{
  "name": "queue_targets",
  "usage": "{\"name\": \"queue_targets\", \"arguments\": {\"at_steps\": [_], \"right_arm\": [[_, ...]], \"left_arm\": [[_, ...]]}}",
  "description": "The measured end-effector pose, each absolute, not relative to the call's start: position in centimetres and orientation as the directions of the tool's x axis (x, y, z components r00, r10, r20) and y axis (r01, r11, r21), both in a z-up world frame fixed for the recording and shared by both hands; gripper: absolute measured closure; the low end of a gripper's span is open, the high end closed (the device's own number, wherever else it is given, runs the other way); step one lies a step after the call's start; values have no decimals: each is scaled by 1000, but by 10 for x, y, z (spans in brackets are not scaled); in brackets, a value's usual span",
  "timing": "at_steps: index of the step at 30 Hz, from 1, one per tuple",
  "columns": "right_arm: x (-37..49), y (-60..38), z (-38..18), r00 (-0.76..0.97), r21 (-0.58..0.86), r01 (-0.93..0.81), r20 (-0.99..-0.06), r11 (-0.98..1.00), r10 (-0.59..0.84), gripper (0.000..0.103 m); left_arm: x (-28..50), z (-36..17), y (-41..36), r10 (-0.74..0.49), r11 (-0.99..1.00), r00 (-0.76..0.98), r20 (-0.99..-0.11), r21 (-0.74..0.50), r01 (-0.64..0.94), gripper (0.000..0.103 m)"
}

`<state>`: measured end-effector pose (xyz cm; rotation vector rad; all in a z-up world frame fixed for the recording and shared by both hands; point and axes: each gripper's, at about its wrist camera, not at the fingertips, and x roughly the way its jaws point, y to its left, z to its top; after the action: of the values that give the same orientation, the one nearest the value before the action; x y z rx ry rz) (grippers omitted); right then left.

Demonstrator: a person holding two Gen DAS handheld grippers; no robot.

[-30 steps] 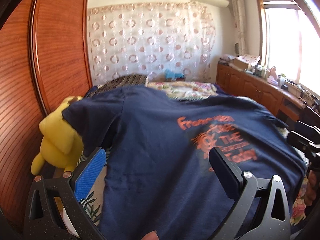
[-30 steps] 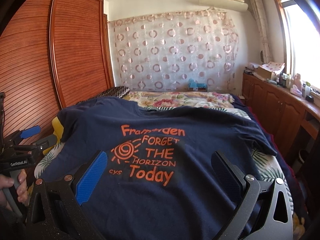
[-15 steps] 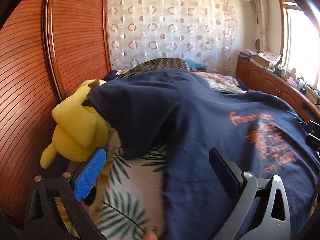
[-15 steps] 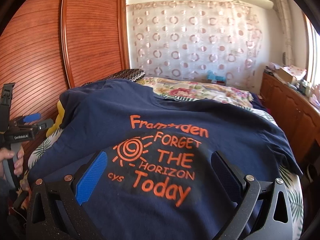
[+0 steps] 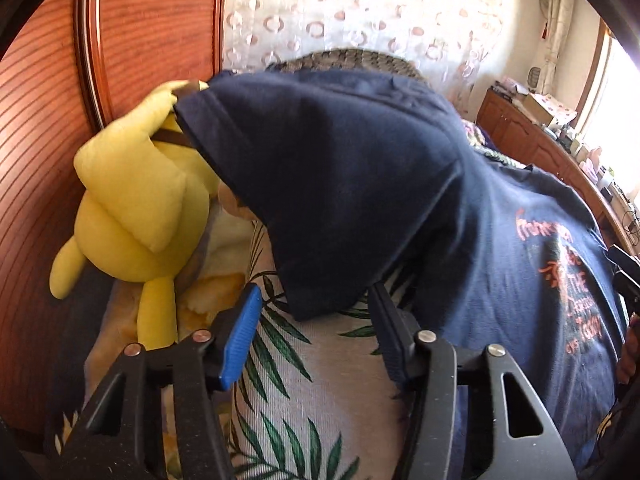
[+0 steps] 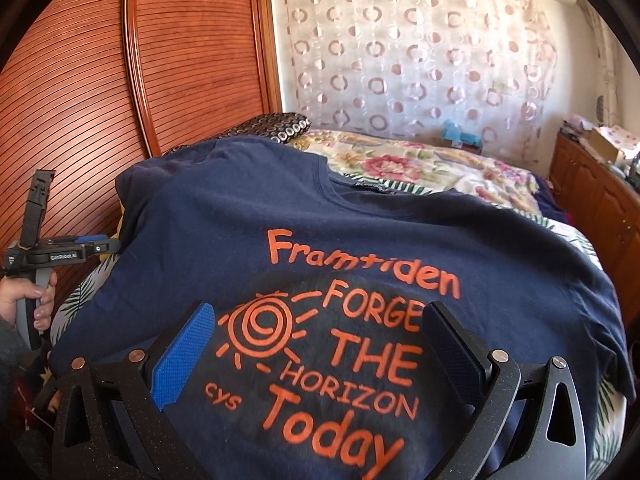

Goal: Fold small clothes
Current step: 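Grasp the navy T-shirt's side edge with the left tool and fold it inward, then open the left tool to release the folded side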

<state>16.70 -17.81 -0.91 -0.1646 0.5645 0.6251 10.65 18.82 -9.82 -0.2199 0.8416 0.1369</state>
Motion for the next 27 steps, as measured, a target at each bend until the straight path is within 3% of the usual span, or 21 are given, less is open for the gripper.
{"name": "queue_targets", "arguments": {"at_steps": [4,8,16,24,27], "right_arm": [[188,-173,-7,647,25,-607,-566,794,512,0],[200,-170,-4,639,34,-614,-566,789,522,0],[212,-182,-8,637,77,-594,-563,800,527,0],[211,-210,-5,686,108,-521,-537,847,490,0],[208,-220,-9,697,114,-492,-542,863,469,0]], "left_arm": [[110,-100,194,18,965,665,-747,-162,-208,84],[102,-81,192,23,967,709,-705,-165,-195,96],[114,-2,150,-27,991,801,-599,-124,-59,97],[164,12,70,-179,983,760,-625,-87,159,97],[171,5,65,-197,980,741,-642,-100,174,78]]}}
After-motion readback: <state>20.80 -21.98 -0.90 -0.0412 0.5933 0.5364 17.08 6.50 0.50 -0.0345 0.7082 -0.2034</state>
